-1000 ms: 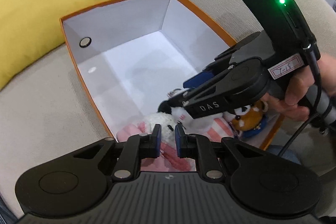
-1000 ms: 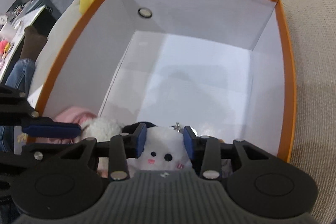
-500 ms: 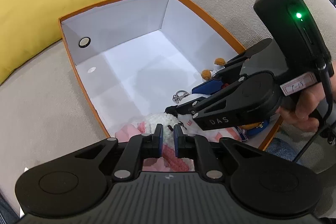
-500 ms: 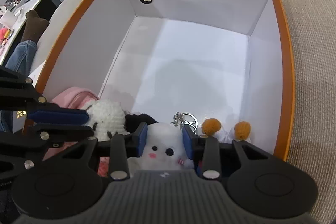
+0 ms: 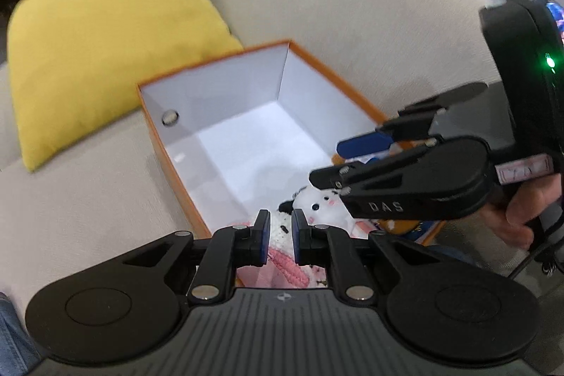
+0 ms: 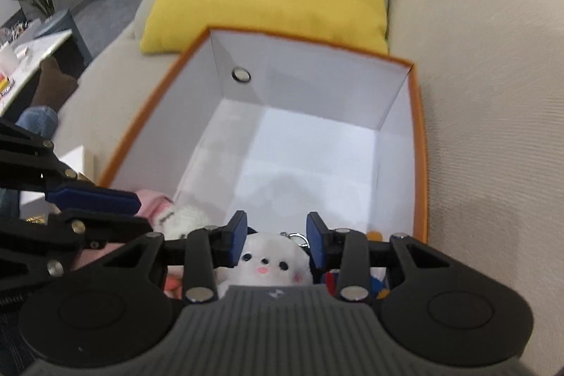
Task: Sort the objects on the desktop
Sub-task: 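Lift both tools up out of the box, then move both tools down toward the boxes and wallet on the sofa cushion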
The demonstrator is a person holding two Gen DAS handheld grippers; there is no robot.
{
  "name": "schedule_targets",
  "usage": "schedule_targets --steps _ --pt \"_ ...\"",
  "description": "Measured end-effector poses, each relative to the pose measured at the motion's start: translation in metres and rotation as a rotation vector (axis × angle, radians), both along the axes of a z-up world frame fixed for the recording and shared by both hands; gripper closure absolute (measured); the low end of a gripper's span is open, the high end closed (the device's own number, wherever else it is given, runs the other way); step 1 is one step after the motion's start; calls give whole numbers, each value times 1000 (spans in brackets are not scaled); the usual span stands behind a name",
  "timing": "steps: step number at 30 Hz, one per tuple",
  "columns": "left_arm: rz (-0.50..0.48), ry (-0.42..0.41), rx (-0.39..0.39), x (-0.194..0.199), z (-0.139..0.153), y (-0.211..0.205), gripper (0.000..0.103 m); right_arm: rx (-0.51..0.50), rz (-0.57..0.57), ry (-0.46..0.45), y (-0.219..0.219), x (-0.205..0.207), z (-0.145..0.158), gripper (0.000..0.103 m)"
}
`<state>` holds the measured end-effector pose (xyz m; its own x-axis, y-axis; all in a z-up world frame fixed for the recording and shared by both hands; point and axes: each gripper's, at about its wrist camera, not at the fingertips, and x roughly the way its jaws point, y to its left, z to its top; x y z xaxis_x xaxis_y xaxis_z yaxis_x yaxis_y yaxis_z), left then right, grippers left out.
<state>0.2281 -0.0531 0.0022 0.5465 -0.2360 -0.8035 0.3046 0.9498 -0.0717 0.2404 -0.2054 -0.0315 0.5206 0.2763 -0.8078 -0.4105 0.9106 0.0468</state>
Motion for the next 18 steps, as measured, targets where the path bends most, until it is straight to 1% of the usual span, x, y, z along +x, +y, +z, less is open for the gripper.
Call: schedule_targets --steps 5,8,9,12,15,18 --pt "48 -73 -5 -31 24 9 89 54 17 -104 7 -39 22 63" --pt "94 -121 18 -55 38 18 89 83 38 -190 18 -65 32 60" --pt "110 -141 27 -65 42 22 89 85 44 -211 21 -75 35 57" --pt "167 -178 54 -87 50 33 89 92 56 -255 37 -97 39 57" --pt "237 -191 82 -113 56 47 89 96 82 -287 50 -119 44 57" --pt "301 -158 67 -134 54 66 89 118 106 -297 62 -138 43 57"
